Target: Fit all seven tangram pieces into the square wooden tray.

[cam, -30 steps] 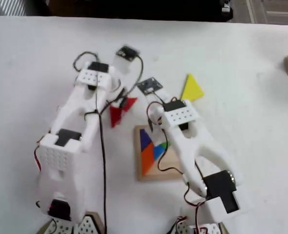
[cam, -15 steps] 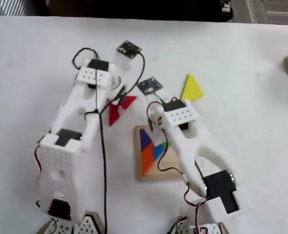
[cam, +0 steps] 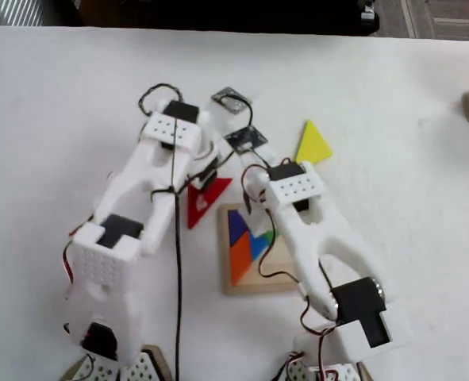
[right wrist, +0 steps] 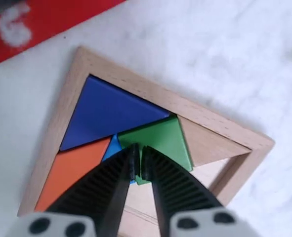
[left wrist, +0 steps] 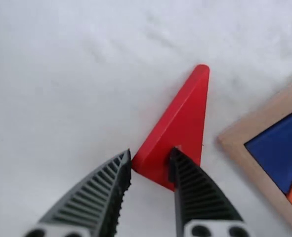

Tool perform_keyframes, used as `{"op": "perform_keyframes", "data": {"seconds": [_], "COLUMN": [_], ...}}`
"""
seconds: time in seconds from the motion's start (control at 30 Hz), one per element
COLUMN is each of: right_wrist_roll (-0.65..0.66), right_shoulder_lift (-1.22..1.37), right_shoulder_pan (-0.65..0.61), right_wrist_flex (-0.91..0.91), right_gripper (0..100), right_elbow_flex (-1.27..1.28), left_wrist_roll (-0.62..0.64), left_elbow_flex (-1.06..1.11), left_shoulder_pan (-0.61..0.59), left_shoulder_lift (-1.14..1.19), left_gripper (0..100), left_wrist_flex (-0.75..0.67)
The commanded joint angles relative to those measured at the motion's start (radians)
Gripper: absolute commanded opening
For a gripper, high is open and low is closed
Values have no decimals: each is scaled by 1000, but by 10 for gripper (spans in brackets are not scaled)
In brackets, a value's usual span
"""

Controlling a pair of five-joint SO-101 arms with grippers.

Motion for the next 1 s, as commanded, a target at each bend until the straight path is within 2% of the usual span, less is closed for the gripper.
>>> {"op": "perform_keyframes", "data": {"seconds": [0.0,0.1,0.27,0.47,0.77,0.97], "right_wrist_roll": [17,17,17,17,17,17], "right_shoulder_lift": [-58,-58,-59,-61,-166,-240], "right_shoulder_pan": [21,21,22,27,107,151], "right_wrist_flex": [-16,-16,-18,-18,47,-2], "right_gripper": [18,18,18,18,17,17], "right_elbow_flex": [-21,-21,-21,-23,-21,66], "left_wrist_roll": [74,114,118,120,120,163], "left_elbow_flex": [23,23,14,21,23,14], "left_shoulder_pan": [39,38,38,36,10,-38], "left_shoulder_lift": [-38,-42,-50,-137,-168,-177], "left_gripper": [120,120,79,76,76,76], "left_wrist_flex": [26,28,58,110,163,195]}}
